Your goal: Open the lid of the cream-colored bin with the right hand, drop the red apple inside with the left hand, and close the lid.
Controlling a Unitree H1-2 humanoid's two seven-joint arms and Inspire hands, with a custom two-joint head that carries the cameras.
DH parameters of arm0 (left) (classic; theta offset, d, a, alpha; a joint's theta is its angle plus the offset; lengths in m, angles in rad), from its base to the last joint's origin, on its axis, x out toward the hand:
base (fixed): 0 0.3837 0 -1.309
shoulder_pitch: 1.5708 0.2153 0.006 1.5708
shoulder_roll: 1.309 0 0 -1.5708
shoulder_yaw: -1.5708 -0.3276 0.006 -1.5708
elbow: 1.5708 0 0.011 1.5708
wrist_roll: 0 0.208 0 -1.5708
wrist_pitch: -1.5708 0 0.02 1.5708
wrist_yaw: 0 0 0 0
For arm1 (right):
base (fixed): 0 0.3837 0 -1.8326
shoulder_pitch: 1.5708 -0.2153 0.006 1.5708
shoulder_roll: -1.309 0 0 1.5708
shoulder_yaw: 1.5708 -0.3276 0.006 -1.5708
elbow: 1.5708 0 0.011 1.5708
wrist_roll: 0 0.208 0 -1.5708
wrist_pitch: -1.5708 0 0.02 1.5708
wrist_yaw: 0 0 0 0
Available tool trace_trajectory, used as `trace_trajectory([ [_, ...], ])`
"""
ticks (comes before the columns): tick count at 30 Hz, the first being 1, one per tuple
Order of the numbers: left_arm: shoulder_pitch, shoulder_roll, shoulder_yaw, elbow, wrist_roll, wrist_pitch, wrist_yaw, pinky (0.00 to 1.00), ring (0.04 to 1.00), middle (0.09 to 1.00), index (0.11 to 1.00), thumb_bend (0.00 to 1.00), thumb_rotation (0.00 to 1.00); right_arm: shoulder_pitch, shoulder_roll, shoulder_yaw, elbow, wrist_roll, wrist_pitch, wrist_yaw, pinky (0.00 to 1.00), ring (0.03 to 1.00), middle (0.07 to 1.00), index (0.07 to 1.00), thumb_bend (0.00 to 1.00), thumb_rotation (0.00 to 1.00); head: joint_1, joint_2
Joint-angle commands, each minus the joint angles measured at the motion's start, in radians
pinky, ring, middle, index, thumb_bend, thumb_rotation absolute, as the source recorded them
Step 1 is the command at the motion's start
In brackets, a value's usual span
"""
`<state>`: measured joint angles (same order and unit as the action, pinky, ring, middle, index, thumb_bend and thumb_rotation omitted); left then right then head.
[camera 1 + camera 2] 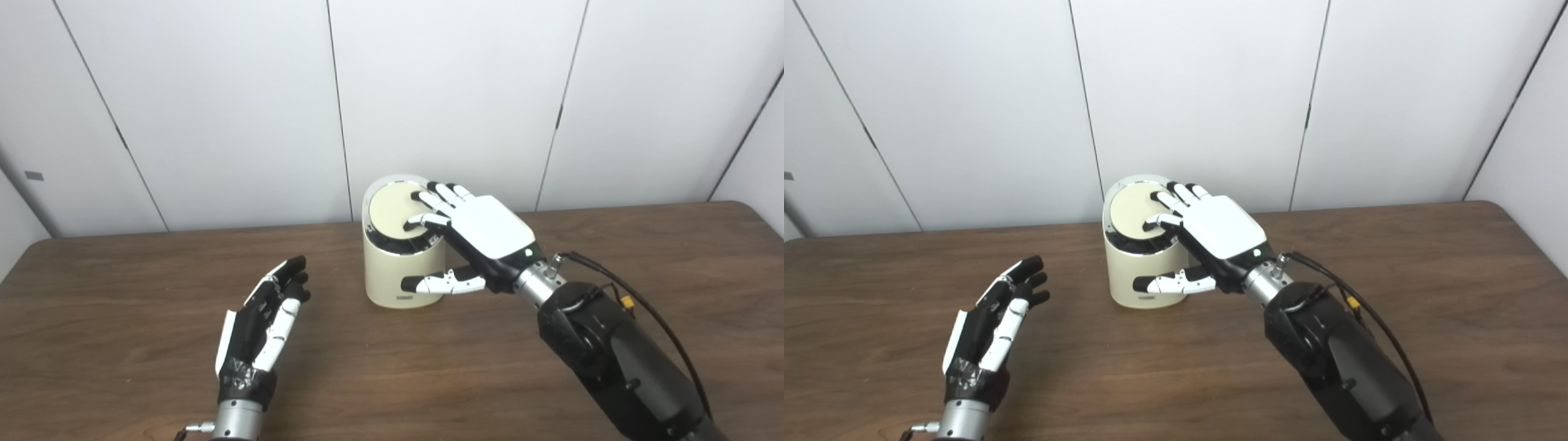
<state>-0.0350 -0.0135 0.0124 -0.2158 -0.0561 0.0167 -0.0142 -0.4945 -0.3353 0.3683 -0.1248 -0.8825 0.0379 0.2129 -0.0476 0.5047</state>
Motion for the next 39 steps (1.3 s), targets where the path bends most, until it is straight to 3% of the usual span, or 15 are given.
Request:
trace_trajectory([
  [1, -0.024, -0.008, -0.004, -0.032, -0.002, -0.018, 0.002, 0.81, 0.86, 0.863, 0.819, 0.51, 0.57, -0.018, 0.003, -0.045, -0.065, 0.035, 0.012, -0.002, 0.98, 0.997, 0.951, 0.841, 0.51, 0.96, 0.0, 0.0],
  [4, -0.024, -0.009, -0.003, -0.034, -0.001, -0.017, 0.004, 0.81, 0.859, 0.861, 0.821, 0.5, 0.56, 0.016, 0.008, -0.106, -0.117, 0.084, 0.041, 0.007, 0.98, 1.0, 0.954, 0.885, 0.49, 0.95, 0.005, -0.004],
  [8, -0.025, -0.006, 0.001, -0.036, -0.009, -0.014, 0.0, 0.81, 0.859, 0.865, 0.83, 0.5, 0.56, 0.079, 0.006, -0.171, -0.16, 0.149, 0.045, 0.004, 0.91, 0.989, 0.965, 0.94, 0.48, 0.95, 0.003, -0.004],
  [15, -0.011, 0.007, 0.005, -0.068, 0.018, 0.032, 0.007, 0.81, 0.849, 0.853, 0.835, 0.48, 0.59, 0.213, 0.014, -0.247, -0.214, 0.206, 0.085, 0.001, 0.85, 0.959, 0.941, 0.92, 0.48, 0.96, 0.001, 0.006],
  [19, 0.027, 0.044, 0.019, -0.103, 0.02, 0.062, -0.003, 0.81, 0.844, 0.85, 0.845, 0.47, 0.59, 0.298, 0.028, -0.285, -0.235, 0.251, 0.111, -0.005, 0.86, 0.958, 0.945, 0.922, 0.48, 0.98, -0.002, 0.013],
  [26, 0.155, 0.119, 0.057, -0.141, -0.004, 0.052, -0.034, 0.82, 0.85, 0.863, 0.87, 0.49, 0.57, 0.42, 0.078, -0.34, -0.235, 0.365, 0.098, -0.055, 0.86, 0.92, 0.935, 0.911, 0.46, 0.97, -0.015, 0.027],
  [31, 0.243, 0.117, 0.059, -0.141, 0.001, 0.018, -0.033, 0.84, 0.856, 0.871, 0.879, 0.46, 0.57, 0.483, 0.172, -0.368, -0.244, 0.475, 0.099, -0.101, 0.81, 0.877, 0.906, 0.902, 0.48, 0.99, -0.041, 0.039],
  [36, 0.301, 0.089, 0.051, -0.108, 0.045, -0.052, -0.002, 0.82, 0.852, 0.865, 0.862, 0.43, 0.56, 0.544, 0.235, -0.355, -0.225, 0.499, 0.022, -0.161, 0.84, 0.879, 0.89, 0.89, 0.45, 1.0, -0.035, 0.051],
  [39, 0.331, 0.072, 0.043, -0.077, 0.033, -0.121, 0.007, 0.83, 0.85, 0.862, 0.856, 0.42, 0.55, 0.58, 0.261, -0.361, -0.204, 0.548, -0.026, -0.187, 0.77, 0.878, 0.897, 0.889, 0.46, 1.0, -0.03, 0.058],
])
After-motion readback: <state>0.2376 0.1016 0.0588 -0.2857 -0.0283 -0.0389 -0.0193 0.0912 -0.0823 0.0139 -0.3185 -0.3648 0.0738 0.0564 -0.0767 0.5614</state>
